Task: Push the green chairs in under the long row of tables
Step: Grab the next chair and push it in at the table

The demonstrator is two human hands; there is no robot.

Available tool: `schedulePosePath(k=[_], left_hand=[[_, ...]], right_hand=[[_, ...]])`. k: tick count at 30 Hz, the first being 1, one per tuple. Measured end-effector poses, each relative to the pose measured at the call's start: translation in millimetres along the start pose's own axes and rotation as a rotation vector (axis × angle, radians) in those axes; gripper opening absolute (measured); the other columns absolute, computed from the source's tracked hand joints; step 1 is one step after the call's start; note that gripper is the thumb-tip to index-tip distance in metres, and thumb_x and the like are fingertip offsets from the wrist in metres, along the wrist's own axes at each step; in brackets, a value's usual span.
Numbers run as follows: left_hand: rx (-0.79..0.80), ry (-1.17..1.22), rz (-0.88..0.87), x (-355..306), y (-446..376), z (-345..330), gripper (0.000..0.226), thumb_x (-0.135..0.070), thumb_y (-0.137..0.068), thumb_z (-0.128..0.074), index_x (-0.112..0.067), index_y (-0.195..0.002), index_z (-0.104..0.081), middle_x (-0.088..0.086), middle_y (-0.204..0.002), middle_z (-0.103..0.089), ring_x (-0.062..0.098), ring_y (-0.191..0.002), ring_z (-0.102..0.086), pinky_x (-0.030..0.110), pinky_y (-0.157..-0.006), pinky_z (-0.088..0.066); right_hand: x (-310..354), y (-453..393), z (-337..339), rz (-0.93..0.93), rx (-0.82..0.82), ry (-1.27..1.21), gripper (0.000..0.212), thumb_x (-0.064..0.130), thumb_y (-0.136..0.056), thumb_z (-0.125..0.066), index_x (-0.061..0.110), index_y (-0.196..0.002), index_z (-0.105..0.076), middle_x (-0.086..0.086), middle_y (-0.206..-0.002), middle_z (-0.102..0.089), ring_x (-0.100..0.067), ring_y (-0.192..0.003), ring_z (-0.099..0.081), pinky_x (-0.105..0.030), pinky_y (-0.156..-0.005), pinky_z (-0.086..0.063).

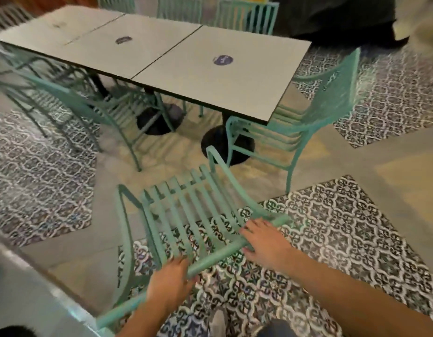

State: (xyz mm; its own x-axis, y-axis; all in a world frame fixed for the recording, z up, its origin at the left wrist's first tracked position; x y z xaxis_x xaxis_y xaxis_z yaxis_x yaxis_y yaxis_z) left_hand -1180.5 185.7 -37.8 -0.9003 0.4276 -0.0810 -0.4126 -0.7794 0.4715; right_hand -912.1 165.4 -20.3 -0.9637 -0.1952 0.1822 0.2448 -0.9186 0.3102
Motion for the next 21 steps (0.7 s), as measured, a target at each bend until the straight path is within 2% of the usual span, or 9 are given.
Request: schedulePosePath(k=[3, 6, 9, 12, 17, 21], left_hand=[[-0.081, 0.106, 0.018, 16.8, 10.8, -11.1, 0.069, -0.078, -0.085, -0.019, -0.034, -0.13, -0.049, -0.014, -0.114, -0.057, 0.004, -0.098, -0.056, 0.023, -0.091, -0.05], [-0.121, 0.131, 0.104, 33.5, 24.1, -25.1, 0.081, -0.084, -0.081, -0.007, -0.032, -0.124, -0.052, -0.011, -0.113, -0.058, 0.006, -0.1, -0.055, 0.03, -0.094, -0.05], [-0.212, 0.157, 0.267, 29.9, 35.5, -33.0, 0.086, -0.085, -0.081, -0.003, -0.031, -0.122, -0.056, -0.01, -0.119, -0.059, 0.012, -0.109, -0.056, 0.039, -0.1, -0.045], [-0.242, 0.126, 0.35, 25.7, 42.8, -33.7, 0.086, -0.082, -0.081, 0.004, -0.031, -0.112, -0.057, -0.01, -0.111, -0.062, 0.014, -0.106, -0.057, 0.037, -0.098, -0.043], [-0.315, 0.14, 0.333, 19.7, 42.2, -39.3, 0.075, -0.079, -0.087, -0.005, -0.03, -0.1, -0.06, -0.012, -0.098, -0.061, 0.015, -0.097, -0.057, 0.04, -0.095, -0.043], [-0.396, 0.174, 0.277, 31.4, 48.5, -46.5, 0.059, -0.076, -0.091, -0.014, -0.035, -0.091, -0.057, -0.02, -0.089, -0.052, 0.01, -0.09, -0.053, 0.044, -0.102, -0.04]], right_hand=[[-1.3, -9.1, 2.7, 0.056, 0.073, 0.005, 0.05, 0.054, -0.094, -0.039, 0.025, -0.134, -0.044, 0.004, -0.131, -0.048, -0.018, -0.125, -0.041, -0.045, -0.112, -0.029], [-3.4, -14.9, -4.2, 0.111, 0.133, 0.02, 0.05, 0.058, -0.094, -0.038, 0.025, -0.13, -0.047, 0.006, -0.128, -0.051, -0.016, -0.123, -0.043, -0.041, -0.111, -0.03], [-10.4, -22.3, 1.4, 0.19, 0.094, 0.051, 0.051, 0.06, -0.094, -0.034, 0.023, -0.126, -0.049, 0.006, -0.124, -0.052, -0.016, -0.118, -0.048, -0.039, -0.105, -0.037], [-10.0, -25.2, -7.0, 0.232, -0.043, 0.066, 0.055, 0.065, -0.09, -0.03, 0.022, -0.111, -0.058, 0.006, -0.108, -0.061, -0.016, -0.102, -0.06, -0.036, -0.089, -0.048], [-12.2, -22.9, -13.3, 0.225, -0.04, 0.038, 0.061, 0.066, -0.089, -0.028, 0.021, -0.118, -0.056, 0.006, -0.114, -0.061, -0.014, -0.106, -0.058, -0.033, -0.093, -0.045], [-4.0, -23.3, -21.5, 0.197, -0.04, 0.121, 0.07, 0.071, -0.086, -0.018, 0.021, -0.116, -0.057, 0.005, -0.111, -0.063, -0.016, -0.102, -0.06, -0.035, -0.09, -0.047]])
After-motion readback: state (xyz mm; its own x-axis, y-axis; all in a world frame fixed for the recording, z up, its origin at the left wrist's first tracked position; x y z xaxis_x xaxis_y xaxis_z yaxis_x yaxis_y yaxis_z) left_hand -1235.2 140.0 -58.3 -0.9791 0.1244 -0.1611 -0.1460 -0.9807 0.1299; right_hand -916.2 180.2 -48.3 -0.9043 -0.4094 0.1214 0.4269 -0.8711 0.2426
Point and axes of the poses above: each hand's wrist, its own y-axis away from the middle knuckle, its own z-axis out of the back of the hand, x = y × z, the point moved 1 cm from there along -y, towards the middle knuckle
